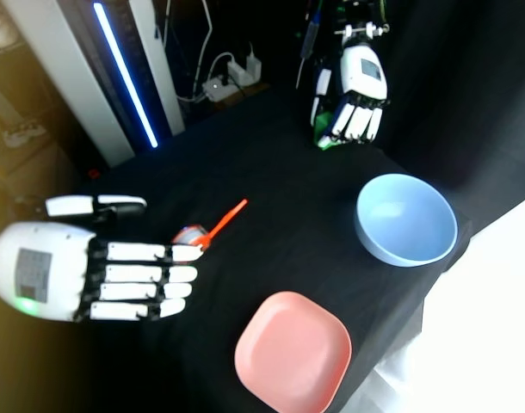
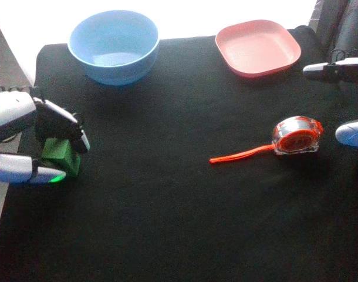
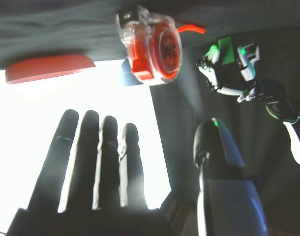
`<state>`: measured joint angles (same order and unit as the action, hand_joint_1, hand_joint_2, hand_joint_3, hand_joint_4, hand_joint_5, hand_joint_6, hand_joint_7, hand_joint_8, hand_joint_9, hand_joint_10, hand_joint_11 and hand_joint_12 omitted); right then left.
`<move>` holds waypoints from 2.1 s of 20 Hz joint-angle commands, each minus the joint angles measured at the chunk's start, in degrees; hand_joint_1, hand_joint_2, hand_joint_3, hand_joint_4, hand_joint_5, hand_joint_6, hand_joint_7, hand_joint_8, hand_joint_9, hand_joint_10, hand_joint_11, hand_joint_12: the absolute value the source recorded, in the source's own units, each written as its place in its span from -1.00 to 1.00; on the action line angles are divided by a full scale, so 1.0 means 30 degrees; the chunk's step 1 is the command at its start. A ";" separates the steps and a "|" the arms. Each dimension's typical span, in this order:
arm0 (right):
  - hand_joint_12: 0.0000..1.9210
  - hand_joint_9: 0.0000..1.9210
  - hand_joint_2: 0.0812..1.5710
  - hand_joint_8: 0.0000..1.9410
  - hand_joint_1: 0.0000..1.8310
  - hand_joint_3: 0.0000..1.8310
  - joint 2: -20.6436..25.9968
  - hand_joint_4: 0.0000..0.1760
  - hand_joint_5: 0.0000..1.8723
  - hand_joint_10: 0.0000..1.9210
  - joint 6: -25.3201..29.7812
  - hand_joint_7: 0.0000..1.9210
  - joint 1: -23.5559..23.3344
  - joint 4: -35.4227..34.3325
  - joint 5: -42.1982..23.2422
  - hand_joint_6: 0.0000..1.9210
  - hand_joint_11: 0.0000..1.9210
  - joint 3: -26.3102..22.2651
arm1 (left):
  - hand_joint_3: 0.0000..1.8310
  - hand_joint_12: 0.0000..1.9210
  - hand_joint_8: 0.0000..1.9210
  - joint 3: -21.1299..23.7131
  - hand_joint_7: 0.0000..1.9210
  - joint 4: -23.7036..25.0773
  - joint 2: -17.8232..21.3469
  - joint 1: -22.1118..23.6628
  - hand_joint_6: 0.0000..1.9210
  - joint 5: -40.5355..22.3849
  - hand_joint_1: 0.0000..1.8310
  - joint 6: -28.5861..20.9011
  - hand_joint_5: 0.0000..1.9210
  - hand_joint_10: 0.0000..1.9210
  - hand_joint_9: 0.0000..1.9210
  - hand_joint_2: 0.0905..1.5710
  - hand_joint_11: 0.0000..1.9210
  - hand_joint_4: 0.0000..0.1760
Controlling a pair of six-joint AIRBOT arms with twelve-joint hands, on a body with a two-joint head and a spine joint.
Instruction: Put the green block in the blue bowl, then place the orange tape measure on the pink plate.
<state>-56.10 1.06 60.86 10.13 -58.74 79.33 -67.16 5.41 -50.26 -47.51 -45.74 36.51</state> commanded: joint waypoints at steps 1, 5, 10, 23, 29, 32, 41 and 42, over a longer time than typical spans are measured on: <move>-0.45 -0.58 0.31 -1.00 -0.19 -0.99 -0.0022 -0.63 -0.60 -1.00 0.0145 -0.58 -0.0233 -0.0839 -0.2102 -1.00 -0.81 0.0127 | -1.00 0.56 0.16 -0.0193 0.01 -0.0459 0.0063 0.0608 -0.53 -0.2360 0.37 0.0045 0.29 0.01 -0.20 0.32 -0.74 -1.00; -0.55 -0.58 0.31 -1.00 -0.15 -1.00 -0.0131 -0.86 -0.60 -1.00 0.0145 -0.58 -0.0233 -0.0841 -0.2104 -1.00 -0.77 0.0182 | -1.00 0.37 -0.08 -0.0820 0.08 -0.1047 -0.0458 0.3565 -0.53 -0.2432 0.38 0.2310 0.35 -0.30 0.04 0.28 -0.38 -1.00; -0.64 -0.60 0.30 -1.00 -0.09 -1.00 -0.0264 -0.99 -0.60 -1.00 0.0428 -0.59 -0.0237 -0.0552 -0.2104 -1.00 -0.74 0.0495 | -1.00 0.33 -0.25 -0.4057 0.14 -0.1484 -0.2991 0.7602 -0.24 0.0660 0.52 0.2480 0.12 0.24 -0.01 0.32 -0.30 -1.00; -0.62 -0.57 0.34 -1.00 -0.20 -0.99 -0.0727 -1.00 -0.59 -1.00 0.0688 -0.57 -0.0711 0.0084 -0.2104 -1.00 -0.71 0.0938 | -1.00 0.72 -0.31 -1.0548 -0.24 -0.0356 -0.8298 1.1626 -0.98 1.0106 0.19 0.4161 -0.15 0.26 -0.34 0.24 -0.40 -1.00; -0.61 -0.55 0.33 -0.99 -0.14 -1.00 -0.0728 -1.00 -0.58 -0.99 0.0880 -0.55 -0.0768 0.0145 -0.2114 -1.00 -0.70 0.0923 | -1.00 0.84 -0.39 -0.9303 -0.33 -0.0373 -0.7695 1.1019 -1.00 0.8740 0.03 0.4357 -0.27 0.36 -0.52 0.25 -0.60 -0.49; -0.62 -0.58 0.29 -1.00 -0.06 -1.00 -0.0723 -0.67 -0.59 -1.00 0.1715 -0.57 -0.1267 0.0928 -0.2574 -1.00 -0.72 0.0833 | -1.00 0.66 -0.73 -0.6454 -0.16 -0.0705 -0.5523 1.0226 -1.00 0.4588 0.12 0.4352 -0.20 -0.01 -0.40 0.23 -0.61 -1.00; -0.03 -0.52 0.29 -1.00 0.03 -1.00 -0.0961 -0.86 -0.56 -1.00 0.1734 -0.54 -0.3148 0.3285 -0.1690 -1.00 -0.89 0.1040 | -1.00 0.50 -0.89 -0.0199 -0.13 -0.1836 -0.0235 0.3194 -1.00 -0.5452 0.17 0.2661 -0.23 -0.31 -0.38 0.26 -0.74 -1.00; 0.01 -0.53 0.27 -1.00 0.07 -1.00 -0.0961 -0.82 -0.57 -1.00 0.1740 -0.55 -0.3245 0.3644 -0.1369 -1.00 -0.90 0.1066 | -1.00 0.52 -0.92 0.0300 -0.12 -0.2055 0.0120 0.2283 -1.00 -0.6008 0.20 0.2661 -0.25 -0.32 -0.38 0.26 -0.79 -1.00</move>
<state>-58.96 5.85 51.77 24.32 -57.58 82.37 -65.52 0.60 -50.09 -42.19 -55.68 44.77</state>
